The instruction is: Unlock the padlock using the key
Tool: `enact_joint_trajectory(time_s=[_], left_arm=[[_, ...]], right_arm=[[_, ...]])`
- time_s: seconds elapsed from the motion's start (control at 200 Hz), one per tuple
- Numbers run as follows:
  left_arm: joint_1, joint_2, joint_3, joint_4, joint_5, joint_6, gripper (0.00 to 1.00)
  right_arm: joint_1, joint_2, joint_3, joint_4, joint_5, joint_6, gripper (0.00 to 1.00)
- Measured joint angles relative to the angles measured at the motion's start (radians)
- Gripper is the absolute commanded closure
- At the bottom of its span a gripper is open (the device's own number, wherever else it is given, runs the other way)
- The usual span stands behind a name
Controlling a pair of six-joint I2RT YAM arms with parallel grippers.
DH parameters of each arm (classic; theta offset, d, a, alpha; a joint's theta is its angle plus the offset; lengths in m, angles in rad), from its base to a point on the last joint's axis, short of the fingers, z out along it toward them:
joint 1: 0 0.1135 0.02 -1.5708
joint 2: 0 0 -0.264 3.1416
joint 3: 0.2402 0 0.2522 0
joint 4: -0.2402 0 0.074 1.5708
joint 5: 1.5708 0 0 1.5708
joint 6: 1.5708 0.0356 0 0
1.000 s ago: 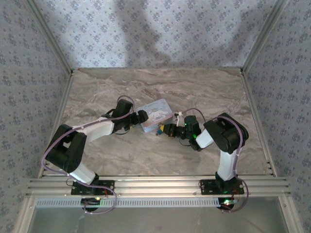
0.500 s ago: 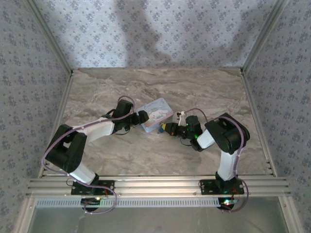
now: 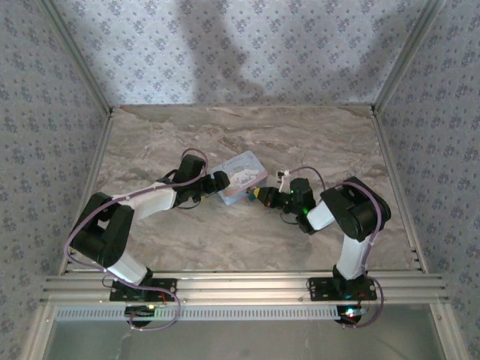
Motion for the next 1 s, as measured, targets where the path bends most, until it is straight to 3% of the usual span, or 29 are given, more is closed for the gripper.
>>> enact_joint_trajectory(time_s=[0.255, 0.44, 0.685, 0.999], left_arm=[[-0.002, -0.026, -0.011, -0.028, 0.005, 0.001, 0.06], [-0.006, -0.053, -0.010, -0.095, 0.006, 0.016, 0.02], [-0.006, -0.171, 0.003, -0.189, -0.040, 0.055, 0.02], [-0.007, -0.390, 0.022, -0.284, -0.069, 0.168, 0.02]], right_arm=[[-0.038, -0.073, -0.048, -0.027, 0.026, -0.010, 1.00], [-0.059, -0.222, -0.089, -0.155, 0.042, -0.058, 1.00], [-0.061, -0.573, -0.091, -0.497, 0.084, -0.187, 1.00], [0.013, -0.938, 0.045, -1.098, 0.172, -0.320, 1.00]])
